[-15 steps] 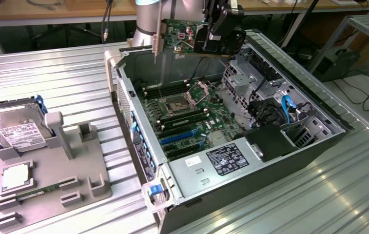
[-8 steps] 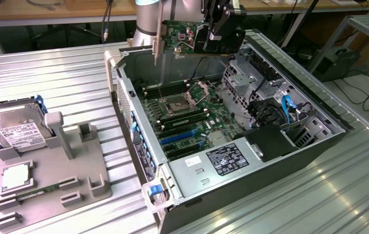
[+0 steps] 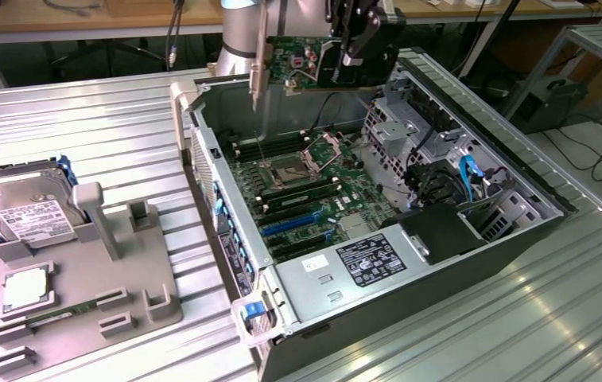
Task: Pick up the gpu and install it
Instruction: 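Insert the gpu into the slot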
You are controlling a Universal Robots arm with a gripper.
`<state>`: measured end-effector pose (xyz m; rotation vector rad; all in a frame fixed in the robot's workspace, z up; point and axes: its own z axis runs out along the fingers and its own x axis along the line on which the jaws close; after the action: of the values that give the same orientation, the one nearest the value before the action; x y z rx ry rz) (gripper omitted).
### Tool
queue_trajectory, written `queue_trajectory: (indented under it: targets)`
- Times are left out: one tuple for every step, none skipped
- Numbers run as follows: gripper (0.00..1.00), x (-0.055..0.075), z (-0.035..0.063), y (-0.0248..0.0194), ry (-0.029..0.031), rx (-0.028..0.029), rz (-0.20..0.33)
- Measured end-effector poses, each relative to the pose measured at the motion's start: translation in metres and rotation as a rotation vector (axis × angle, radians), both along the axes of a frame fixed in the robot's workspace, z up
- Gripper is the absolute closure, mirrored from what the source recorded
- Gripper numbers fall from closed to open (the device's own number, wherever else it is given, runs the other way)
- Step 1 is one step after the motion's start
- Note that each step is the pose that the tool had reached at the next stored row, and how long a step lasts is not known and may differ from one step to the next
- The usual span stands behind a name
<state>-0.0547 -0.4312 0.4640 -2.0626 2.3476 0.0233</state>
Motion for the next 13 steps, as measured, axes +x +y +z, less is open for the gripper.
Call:
queue_trajectory:
  targets:
    - [0.72,0.0,0.0,0.0,0.0,0.0,0.014]
    - [0.72,0.0,0.0,0.0,0.0,0.0,0.027]
    - [0.72,0.0,0.0,0.0,0.0,0.0,0.043]
    - [0.72,0.0,0.0,0.0,0.0,0.0001,0.054]
    - [0.72,0.0,0.0,0.0,0.0,0.0,0.062]
    - [0.72,0.0,0.0,0.0,0.0,0.0,0.071]
    - [0.72,0.0,0.0,0.0,0.0,0.0,0.078]
    - [0.72,0.0,0.0,0.0,0.0,0.0001,0.087]
    - [0.72,0.0,0.0,0.0,-0.0001,0.0001,0.095]
    - [0.72,0.0,0.0,0.0,0.0,0.0,0.103]
    - [0.72,0.0,0.0,0.0,0.0,0.0001,0.112]
    - [0.72,0.0,0.0,0.0,0.0,0.0001,0.119]
    - [0.72,0.0,0.0,0.0,0.0,0.0,0.128]
